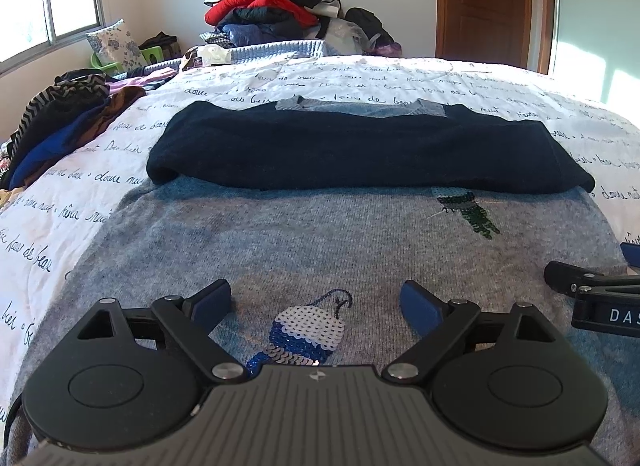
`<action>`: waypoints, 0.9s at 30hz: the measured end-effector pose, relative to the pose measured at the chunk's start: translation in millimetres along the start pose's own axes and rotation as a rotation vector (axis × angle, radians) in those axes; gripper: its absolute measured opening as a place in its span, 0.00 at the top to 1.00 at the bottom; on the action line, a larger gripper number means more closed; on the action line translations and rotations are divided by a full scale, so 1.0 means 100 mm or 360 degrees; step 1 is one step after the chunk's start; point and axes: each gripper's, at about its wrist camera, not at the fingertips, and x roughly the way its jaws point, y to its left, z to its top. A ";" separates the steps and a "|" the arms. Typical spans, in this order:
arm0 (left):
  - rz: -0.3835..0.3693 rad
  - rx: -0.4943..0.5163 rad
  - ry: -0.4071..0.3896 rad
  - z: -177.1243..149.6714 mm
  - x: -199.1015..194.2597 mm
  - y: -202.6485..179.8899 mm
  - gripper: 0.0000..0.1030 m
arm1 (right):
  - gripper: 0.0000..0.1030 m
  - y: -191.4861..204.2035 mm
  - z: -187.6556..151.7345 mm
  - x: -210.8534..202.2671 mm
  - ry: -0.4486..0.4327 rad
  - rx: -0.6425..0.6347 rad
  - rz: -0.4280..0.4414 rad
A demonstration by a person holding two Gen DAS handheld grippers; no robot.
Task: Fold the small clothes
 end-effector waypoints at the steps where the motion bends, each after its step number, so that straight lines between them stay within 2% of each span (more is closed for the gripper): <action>1: 0.0000 -0.0002 0.0000 -0.01 0.00 0.00 0.11 | 0.00 0.00 0.00 0.00 0.0000 0.0000 0.0000; 14: 0.0043 0.0024 -0.0089 -0.07 -0.03 -0.05 0.11 | 0.00 0.00 0.00 0.00 -0.0001 0.0000 0.0000; 27: 0.0041 -0.0012 -0.0112 -0.10 -0.04 -0.02 0.10 | 0.00 0.00 0.00 0.00 -0.0001 -0.0001 0.0000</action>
